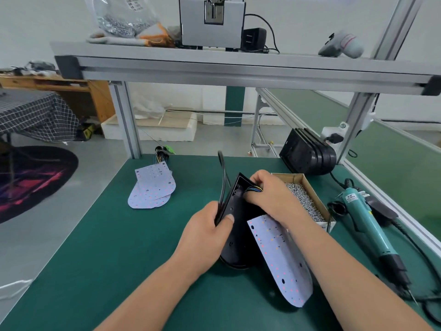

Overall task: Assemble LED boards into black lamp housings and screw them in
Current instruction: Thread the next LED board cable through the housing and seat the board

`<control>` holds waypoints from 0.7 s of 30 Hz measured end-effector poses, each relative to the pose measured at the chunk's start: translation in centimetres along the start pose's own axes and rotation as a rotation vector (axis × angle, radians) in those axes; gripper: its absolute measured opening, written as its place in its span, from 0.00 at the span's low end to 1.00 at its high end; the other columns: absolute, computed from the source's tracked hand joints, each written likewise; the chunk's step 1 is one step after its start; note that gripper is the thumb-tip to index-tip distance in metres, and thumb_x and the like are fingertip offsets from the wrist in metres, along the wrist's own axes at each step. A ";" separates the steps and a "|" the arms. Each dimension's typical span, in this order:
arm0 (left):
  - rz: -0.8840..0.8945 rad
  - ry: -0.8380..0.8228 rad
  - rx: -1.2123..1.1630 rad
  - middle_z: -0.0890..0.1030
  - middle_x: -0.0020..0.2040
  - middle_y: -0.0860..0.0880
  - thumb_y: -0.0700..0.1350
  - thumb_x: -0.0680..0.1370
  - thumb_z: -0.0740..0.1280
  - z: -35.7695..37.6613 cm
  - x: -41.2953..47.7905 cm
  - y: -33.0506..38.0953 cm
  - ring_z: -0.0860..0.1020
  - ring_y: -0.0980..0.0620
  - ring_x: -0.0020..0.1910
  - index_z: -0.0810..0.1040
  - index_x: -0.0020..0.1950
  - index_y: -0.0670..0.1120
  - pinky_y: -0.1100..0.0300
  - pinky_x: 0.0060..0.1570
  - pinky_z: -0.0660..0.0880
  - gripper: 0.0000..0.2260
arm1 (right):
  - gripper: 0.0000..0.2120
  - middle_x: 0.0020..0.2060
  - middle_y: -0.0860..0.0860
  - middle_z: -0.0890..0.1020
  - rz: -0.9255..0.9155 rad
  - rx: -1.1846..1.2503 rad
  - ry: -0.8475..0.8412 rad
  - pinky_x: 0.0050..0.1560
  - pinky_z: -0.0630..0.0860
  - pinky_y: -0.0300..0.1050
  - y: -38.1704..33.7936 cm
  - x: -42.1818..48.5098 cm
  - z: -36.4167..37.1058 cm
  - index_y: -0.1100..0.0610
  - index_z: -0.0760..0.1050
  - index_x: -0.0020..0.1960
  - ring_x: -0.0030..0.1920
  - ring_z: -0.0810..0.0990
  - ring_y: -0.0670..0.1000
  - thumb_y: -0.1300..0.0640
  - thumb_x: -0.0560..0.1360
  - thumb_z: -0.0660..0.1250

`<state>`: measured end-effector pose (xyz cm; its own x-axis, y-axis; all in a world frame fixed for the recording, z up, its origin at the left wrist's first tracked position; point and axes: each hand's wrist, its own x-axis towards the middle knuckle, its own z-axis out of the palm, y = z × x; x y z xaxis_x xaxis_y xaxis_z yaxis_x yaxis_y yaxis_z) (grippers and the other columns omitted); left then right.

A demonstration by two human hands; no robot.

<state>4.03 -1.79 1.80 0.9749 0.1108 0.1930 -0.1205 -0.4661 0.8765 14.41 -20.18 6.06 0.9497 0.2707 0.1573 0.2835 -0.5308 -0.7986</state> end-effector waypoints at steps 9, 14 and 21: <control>0.022 -0.065 -0.019 0.80 0.39 0.52 0.64 0.75 0.61 0.2 -0.2 0.2 0.75 0.53 0.36 0.74 0.48 0.54 0.51 0.39 0.76 0.15 | 0.07 0.39 0.47 0.86 -0.018 0.197 -0.251 0.44 0.77 0.40 0.3 -0.3 -1.8 0.52 0.85 0.45 0.41 0.83 0.44 0.56 0.70 0.69; -0.030 -0.086 -0.101 0.76 0.38 0.50 0.58 0.77 0.64 0.1 0.0 0.2 0.71 0.55 0.37 0.76 0.48 0.48 0.50 0.43 0.74 0.13 | 0.17 0.47 0.55 0.85 0.117 0.389 -0.359 0.54 0.76 0.50 1.4 -0.4 -2.6 0.63 0.83 0.54 0.50 0.83 0.53 0.54 0.70 0.71; 0.023 -0.151 -0.220 0.74 0.39 0.51 0.54 0.78 0.65 -0.4 0.1 0.1 0.70 0.54 0.40 0.77 0.49 0.43 0.56 0.43 0.70 0.13 | 0.18 0.44 0.52 0.90 0.265 0.527 -0.157 0.40 0.84 0.41 2.1 -0.3 -3.6 0.50 0.90 0.46 0.41 0.89 0.47 0.42 0.83 0.67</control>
<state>4.00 -1.51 2.09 0.9864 -0.0371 0.1602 -0.1643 -0.2632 0.9506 15.23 -24.25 6.46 0.9368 0.3202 -0.1412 -0.1011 -0.1385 -0.9852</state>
